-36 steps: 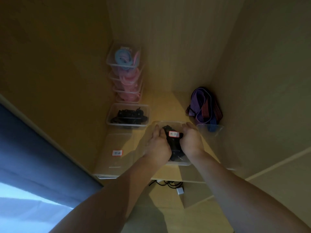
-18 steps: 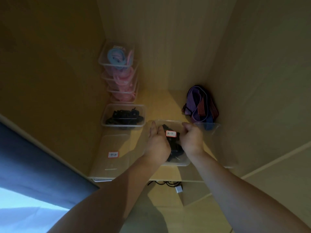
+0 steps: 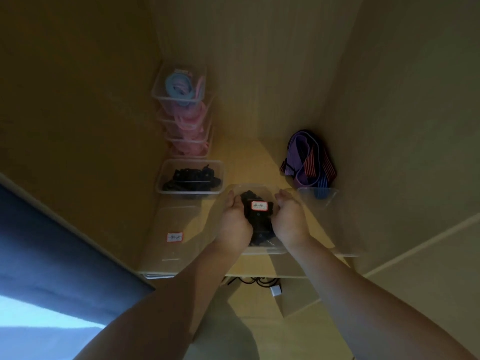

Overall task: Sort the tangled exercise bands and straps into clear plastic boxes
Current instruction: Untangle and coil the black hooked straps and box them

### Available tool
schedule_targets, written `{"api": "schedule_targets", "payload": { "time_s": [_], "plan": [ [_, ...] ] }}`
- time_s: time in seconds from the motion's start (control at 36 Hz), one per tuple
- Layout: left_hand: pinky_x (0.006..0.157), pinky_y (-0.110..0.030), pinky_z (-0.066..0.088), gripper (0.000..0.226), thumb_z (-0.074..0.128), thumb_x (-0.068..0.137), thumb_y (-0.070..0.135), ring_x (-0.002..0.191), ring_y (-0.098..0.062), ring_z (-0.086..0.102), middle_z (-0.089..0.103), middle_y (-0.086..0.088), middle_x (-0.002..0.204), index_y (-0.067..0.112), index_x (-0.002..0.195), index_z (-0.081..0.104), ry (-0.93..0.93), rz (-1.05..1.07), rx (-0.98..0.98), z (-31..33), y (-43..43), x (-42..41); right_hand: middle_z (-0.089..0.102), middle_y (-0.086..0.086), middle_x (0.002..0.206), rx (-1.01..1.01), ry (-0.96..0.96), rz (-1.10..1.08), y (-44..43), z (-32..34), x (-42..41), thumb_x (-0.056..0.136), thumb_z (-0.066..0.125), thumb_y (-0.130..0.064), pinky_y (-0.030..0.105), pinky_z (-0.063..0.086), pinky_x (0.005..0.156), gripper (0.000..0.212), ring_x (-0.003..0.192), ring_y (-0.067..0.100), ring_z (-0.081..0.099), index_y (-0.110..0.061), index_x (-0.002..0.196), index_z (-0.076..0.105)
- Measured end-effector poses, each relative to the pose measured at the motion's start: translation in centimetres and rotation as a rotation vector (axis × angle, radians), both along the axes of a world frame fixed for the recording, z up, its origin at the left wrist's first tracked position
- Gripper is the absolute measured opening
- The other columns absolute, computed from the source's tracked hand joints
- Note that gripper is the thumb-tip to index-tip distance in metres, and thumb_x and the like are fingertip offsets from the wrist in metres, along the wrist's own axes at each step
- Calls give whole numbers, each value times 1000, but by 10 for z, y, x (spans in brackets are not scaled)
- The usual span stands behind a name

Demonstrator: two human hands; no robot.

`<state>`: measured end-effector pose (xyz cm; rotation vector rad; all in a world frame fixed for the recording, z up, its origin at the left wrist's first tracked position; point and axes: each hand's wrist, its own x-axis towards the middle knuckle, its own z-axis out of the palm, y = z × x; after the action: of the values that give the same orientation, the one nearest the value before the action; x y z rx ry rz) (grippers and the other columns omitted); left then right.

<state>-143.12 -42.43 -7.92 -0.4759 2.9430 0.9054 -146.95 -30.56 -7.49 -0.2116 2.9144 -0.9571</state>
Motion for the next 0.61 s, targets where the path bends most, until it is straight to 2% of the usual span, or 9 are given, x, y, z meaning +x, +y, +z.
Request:
{"api": "schedule_targets", "payload": {
  "time_s": [0.08, 0.19, 0.28, 0.33, 0.42, 0.5, 0.61],
  "plan": [
    [112, -24, 14, 60, 44, 94, 0, 146, -25, 17, 12, -12, 160, 2, 149, 21, 16, -4, 33, 1, 1, 1, 40, 15, 147, 50, 17, 52, 0, -1, 0, 90, 53, 1, 19, 28, 104, 37, 132, 26, 43, 2, 127, 57],
    [118, -29, 15, 68, 43, 98, 11, 147, -22, 16, -3, -6, 162, 7, 153, 2, -67, -14, -37, 0, 2, 0, 49, 17, 139, 70, 15, 17, 1, -5, -3, 89, 53, 1, 23, 35, 100, 30, 125, 28, 49, 2, 117, 62],
    [117, -28, -1, 70, 39, 96, 17, 149, -20, 0, -11, -4, 161, 9, 153, -1, -62, -87, -161, -2, -3, 3, 50, 18, 134, 111, 40, 76, 0, -6, -2, 87, 53, 0, 29, 41, 94, 28, 114, 33, 56, 2, 114, 62],
    [113, -27, -11, 67, 32, 97, 23, 148, -16, -9, -12, -5, 161, 10, 153, -2, -44, -130, -212, -3, -6, 2, 37, 20, 146, 145, 64, 124, 0, -8, -2, 88, 54, -2, 32, 44, 96, 35, 116, 34, 56, 1, 123, 56],
    [113, -26, -13, 63, 22, 101, 33, 148, -16, -9, -11, -7, 161, 8, 153, -4, -28, -158, -248, -2, -8, 1, 7, 15, 160, 172, 23, 183, 1, -7, -4, 92, 49, -7, 33, 38, 108, 58, 138, 29, 36, -6, 148, 30],
    [113, -27, -13, 62, 19, 102, 35, 148, -16, -11, -12, -7, 161, 8, 153, -5, -41, -183, -287, -4, -8, 0, 0, 14, 161, 279, 10, 240, 0, -7, -8, 96, 44, -9, 30, 23, 117, 63, 147, 24, 15, -3, 151, 16],
    [116, -27, -12, 61, 18, 102, 33, 147, -14, -14, -14, -6, 161, 8, 152, -6, -61, -208, -286, -7, -9, -4, -6, 18, 160, 396, 3, 249, -2, -8, -11, 96, 41, -8, 28, 15, 119, 64, 148, 24, 6, 1, 151, 8]
  ]
}}
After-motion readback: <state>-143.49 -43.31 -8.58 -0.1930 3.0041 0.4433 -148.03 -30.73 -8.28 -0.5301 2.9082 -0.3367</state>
